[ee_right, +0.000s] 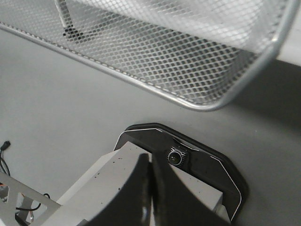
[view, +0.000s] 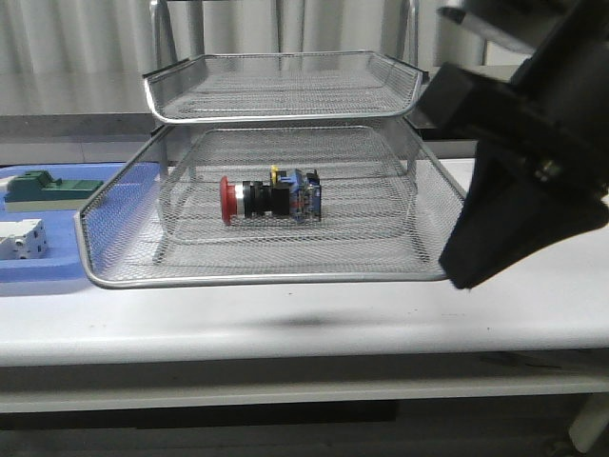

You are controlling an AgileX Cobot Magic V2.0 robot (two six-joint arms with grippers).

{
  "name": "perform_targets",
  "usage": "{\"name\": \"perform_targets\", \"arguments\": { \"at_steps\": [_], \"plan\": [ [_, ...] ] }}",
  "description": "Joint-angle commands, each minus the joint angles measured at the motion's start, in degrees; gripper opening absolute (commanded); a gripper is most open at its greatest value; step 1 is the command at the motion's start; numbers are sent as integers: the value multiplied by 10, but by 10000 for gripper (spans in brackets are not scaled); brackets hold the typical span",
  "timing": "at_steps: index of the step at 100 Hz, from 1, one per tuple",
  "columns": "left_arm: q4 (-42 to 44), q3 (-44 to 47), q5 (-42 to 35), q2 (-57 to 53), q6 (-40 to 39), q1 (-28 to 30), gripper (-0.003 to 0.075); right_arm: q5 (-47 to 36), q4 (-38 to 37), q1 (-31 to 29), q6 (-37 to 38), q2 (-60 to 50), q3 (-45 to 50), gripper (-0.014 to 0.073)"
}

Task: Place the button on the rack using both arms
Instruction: 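Push the middle mesh tray back into the rack with the right gripper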

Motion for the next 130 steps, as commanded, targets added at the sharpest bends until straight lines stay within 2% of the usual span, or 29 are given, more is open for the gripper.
{"name": "perform_targets", "arguments": {
  "at_steps": [1, 29, 56, 88, 130],
  "plan": [
    [-5, -15, -45, 4, -6, 1, -20, -32, 17, 21, -9, 7, -20, -66],
    [-5, -15, -45, 4, -6, 1, -20, -91, 19, 85, -9, 62, -20, -66],
    [-5, -15, -45, 4, -6, 1, -20, -146, 20, 122, -9, 97, -21, -66],
    [-5, -15, -45, 4, -6, 1, -20, -169, 14, 124, -9, 135, -60, -66],
    [-5, -15, -45, 4, -6, 1, -20, -174, -46, 123, -9, 181, -120, -64]
  ]
}}
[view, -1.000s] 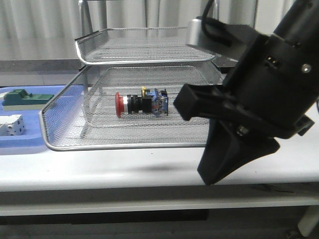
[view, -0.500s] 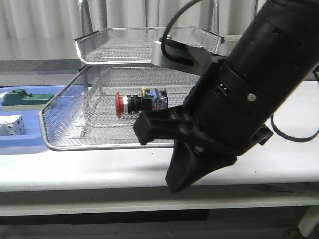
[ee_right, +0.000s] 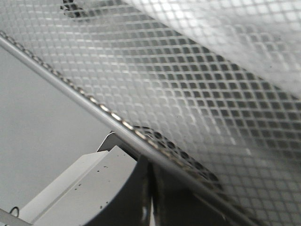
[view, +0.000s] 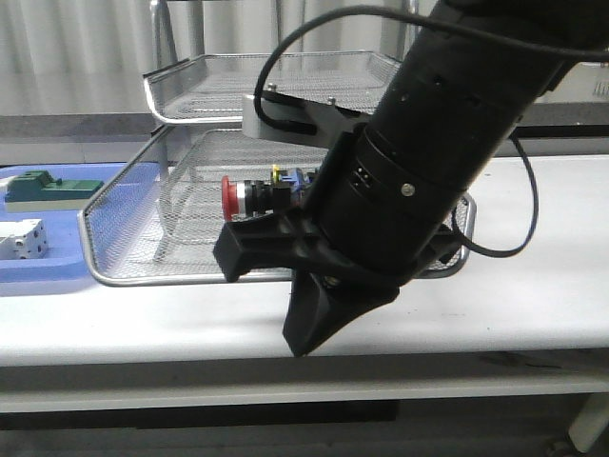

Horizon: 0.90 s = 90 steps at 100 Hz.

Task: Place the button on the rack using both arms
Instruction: 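Push the middle mesh tray back into the rack with the right gripper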

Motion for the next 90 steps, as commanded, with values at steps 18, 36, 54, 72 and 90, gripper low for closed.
{"name": "perform_targets", "arguments": {
  "at_steps": [18, 36, 54, 72, 90],
  "plan": [
    [-5, -15, -45, 4, -6, 1, -20, -42, -45, -7, -8, -19, -39, -64],
    [-5, -15, -45, 4, -6, 1, -20, -57, -58, -21, -8, -19, -46, -64],
    [-5, -15, -45, 4, -6, 1, -20, -70, -63, -54, -8, -19, -46, -64],
    [-5, -15, -45, 4, -6, 1, -20, -101, -78, -86, -8, -19, -46, -64],
    [-5, -15, -45, 4, -6, 1, -20, -144, -88, -112, -8, -19, -47, -64]
  ]
}}
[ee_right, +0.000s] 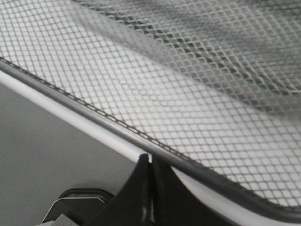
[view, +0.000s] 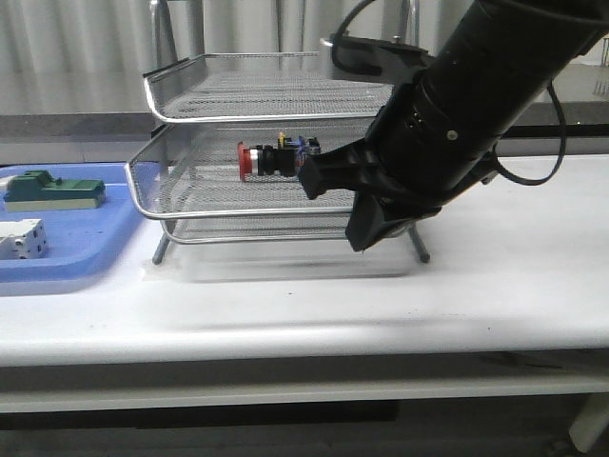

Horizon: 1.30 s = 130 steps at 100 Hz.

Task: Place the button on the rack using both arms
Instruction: 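Push the middle mesh tray back into the rack with the right gripper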

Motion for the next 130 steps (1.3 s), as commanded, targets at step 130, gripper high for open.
{"name": "perform_targets", "arguments": {
  "at_steps": [130],
  "plan": [
    [-5, -15, -45, 4, -6, 1, -20, 85, -75, -45, 4, 37, -187, -64]
  ]
}}
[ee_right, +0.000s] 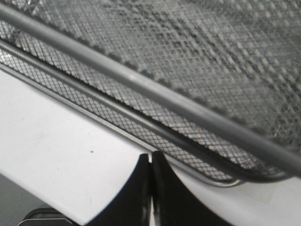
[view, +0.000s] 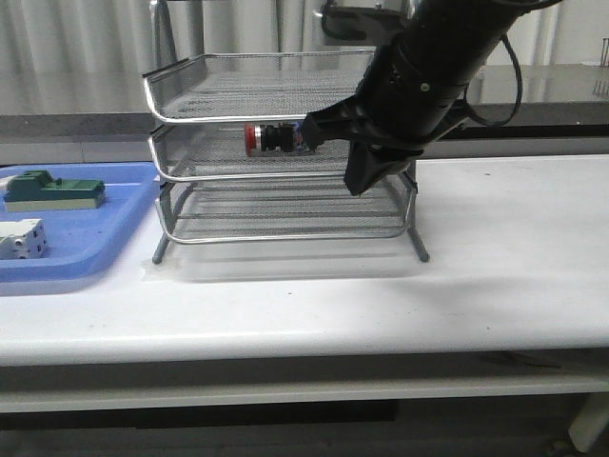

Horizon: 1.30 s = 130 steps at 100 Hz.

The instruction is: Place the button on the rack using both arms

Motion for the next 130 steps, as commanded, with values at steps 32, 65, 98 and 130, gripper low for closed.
{"name": "perform_targets", "arguments": {
  "at_steps": [32, 65, 98, 130],
  "plan": [
    [-5, -15, -45, 4, -6, 1, -20, 38, -11, -11, 3, -102, -18, -57],
    [-5, -15, -45, 4, -6, 1, -20, 31, -60, -69, 46, -214, 40, -57],
    [-5, -15, -45, 4, -6, 1, -20, -39, -96, -112, 82, -400, 204, -57],
    [-5, -15, -45, 4, -6, 1, -20, -95, -96, -159, 82, -591, 356, -57]
  ]
}}
